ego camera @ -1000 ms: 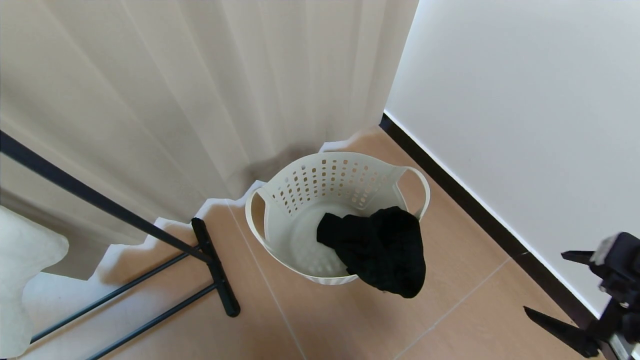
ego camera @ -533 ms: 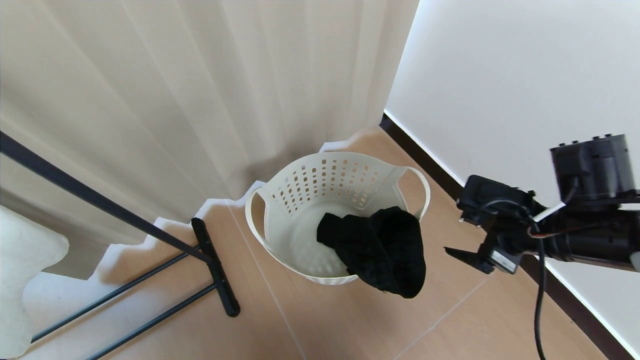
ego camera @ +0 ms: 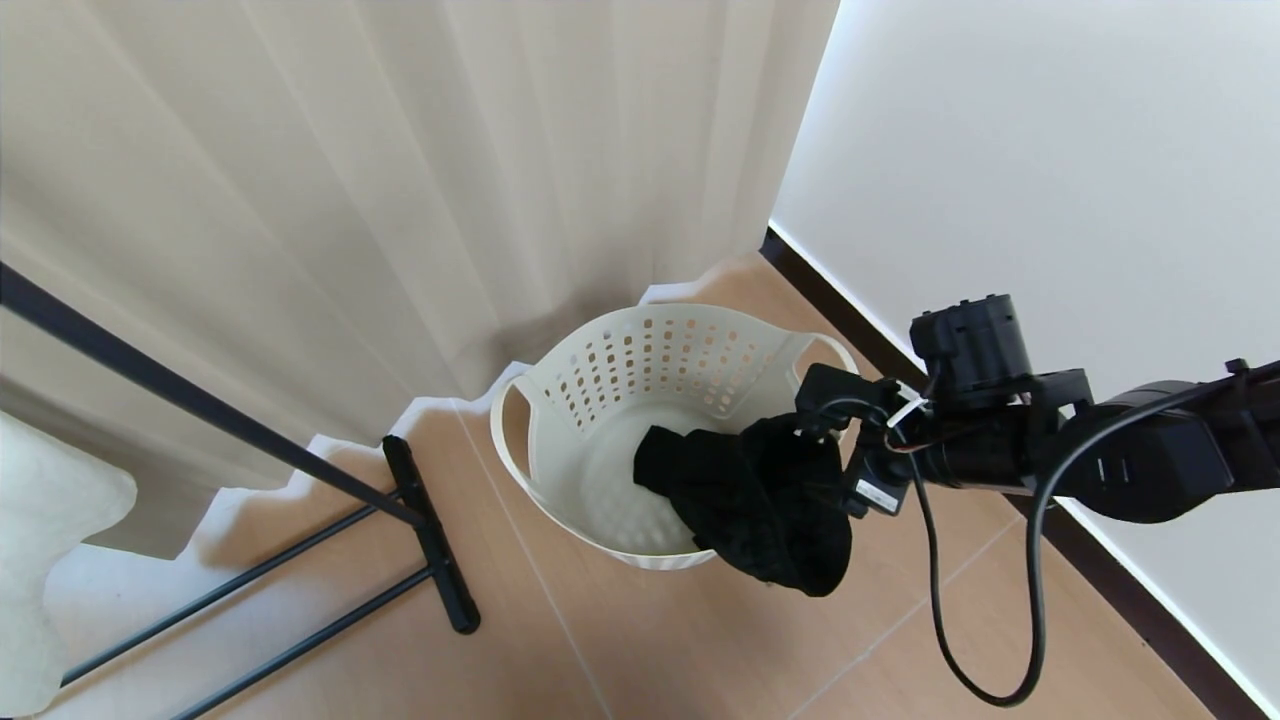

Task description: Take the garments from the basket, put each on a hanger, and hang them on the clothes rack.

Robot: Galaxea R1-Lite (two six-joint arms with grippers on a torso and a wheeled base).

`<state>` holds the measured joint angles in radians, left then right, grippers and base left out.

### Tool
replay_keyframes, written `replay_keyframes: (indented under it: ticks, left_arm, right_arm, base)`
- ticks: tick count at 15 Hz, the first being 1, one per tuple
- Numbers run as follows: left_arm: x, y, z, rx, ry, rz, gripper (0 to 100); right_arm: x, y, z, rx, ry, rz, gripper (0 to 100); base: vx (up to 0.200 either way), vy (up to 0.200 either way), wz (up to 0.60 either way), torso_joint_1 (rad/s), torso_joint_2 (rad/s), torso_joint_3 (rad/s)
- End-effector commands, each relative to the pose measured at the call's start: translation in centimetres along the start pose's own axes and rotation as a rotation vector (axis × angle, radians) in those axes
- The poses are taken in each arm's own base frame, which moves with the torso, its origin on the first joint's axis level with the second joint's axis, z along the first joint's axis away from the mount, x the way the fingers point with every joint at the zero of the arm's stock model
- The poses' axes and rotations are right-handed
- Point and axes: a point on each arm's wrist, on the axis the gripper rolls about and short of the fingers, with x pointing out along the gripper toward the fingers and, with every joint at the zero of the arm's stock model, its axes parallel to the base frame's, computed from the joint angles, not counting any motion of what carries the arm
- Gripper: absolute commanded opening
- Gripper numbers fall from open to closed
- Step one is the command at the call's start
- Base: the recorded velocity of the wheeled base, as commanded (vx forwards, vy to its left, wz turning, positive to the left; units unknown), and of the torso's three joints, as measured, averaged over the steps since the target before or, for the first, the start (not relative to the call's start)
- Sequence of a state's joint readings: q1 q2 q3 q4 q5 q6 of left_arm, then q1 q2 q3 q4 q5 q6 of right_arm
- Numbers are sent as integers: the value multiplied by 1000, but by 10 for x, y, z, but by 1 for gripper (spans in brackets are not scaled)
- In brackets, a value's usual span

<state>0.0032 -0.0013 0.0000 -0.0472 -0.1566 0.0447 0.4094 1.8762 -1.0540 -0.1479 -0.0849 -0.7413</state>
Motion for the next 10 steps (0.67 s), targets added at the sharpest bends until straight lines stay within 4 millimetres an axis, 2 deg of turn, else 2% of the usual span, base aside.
replay_keyframes:
  ticks: [1,6,10]
  left_arm:
    - [0,0,0,0,1,0,100]
    - [0,0,0,0,1,0,100]
    - [0,0,0,0,1,0,100]
  right_arm:
    - [22,1,-1,-2,23,17,100]
    - [47,-19,8,-92,14,-36,100]
    - [62,-23,14,-136,7,-45,100]
  base:
    - [0,0,0,0,0,0]
    - [0,0,0,0,0,0]
    - [0,0,0,0,0,0]
